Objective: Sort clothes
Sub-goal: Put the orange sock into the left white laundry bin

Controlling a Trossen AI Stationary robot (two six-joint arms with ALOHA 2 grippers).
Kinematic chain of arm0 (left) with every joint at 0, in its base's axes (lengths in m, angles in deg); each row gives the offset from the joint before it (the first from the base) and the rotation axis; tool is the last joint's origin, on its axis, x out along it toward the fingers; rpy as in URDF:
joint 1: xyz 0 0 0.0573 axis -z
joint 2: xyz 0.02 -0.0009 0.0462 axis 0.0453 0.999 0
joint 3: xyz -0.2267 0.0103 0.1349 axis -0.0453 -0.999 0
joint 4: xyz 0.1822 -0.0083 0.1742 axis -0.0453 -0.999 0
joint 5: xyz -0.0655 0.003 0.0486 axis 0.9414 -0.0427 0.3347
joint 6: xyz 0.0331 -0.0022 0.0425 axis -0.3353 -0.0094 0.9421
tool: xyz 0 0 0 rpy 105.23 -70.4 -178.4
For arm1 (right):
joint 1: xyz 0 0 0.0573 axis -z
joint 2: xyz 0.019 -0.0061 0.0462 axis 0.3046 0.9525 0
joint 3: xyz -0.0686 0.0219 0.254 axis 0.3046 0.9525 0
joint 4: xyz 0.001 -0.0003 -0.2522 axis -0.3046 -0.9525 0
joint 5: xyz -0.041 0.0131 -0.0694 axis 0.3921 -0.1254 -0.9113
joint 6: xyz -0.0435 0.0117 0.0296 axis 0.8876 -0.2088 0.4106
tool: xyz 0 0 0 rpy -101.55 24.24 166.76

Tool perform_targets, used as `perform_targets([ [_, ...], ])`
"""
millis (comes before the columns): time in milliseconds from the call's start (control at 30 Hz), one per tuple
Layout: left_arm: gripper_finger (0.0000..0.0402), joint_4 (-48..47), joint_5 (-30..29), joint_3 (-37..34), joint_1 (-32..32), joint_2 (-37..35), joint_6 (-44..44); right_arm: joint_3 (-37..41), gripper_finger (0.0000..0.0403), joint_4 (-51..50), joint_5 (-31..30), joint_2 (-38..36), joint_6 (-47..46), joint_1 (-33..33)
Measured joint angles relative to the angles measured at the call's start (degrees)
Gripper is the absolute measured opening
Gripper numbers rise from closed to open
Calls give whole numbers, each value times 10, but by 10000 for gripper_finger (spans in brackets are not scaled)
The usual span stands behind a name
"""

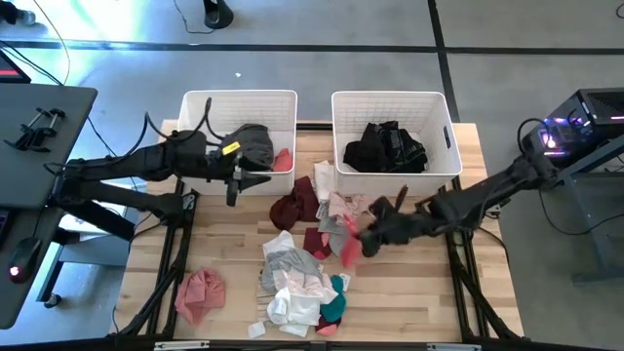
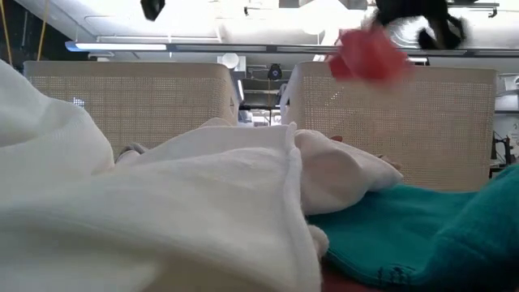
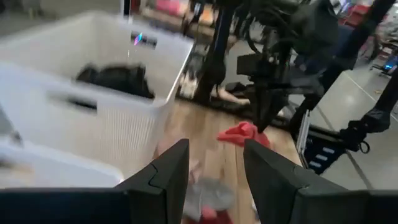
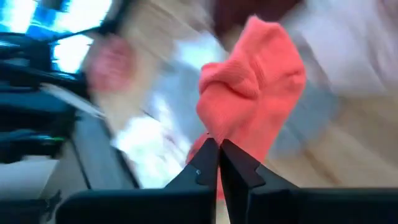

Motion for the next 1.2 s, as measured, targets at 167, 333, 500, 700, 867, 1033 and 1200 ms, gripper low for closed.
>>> perform_targets([
  [167,140,74,-16,0,21,12,48,-103,1,24,-37,20,146,50],
  [333,140,156,12,0,45,43,82,-188,1,57,-37,73,269,101],
  [500,146,245,58,0,69,91,120,-260,0,98,28,133,375,135],
  [700,170,267,58,0,84,140,173,-319,0,105,95,181,418,155],
  [867,173,262,35,1,94,153,196,-328,0,99,112,195,417,156],
  [1033,169,250,-31,1,113,153,251,-328,0,100,113,195,416,151],
  [1200,168,188,-66,0,123,155,270,-328,0,113,117,194,418,150],
])
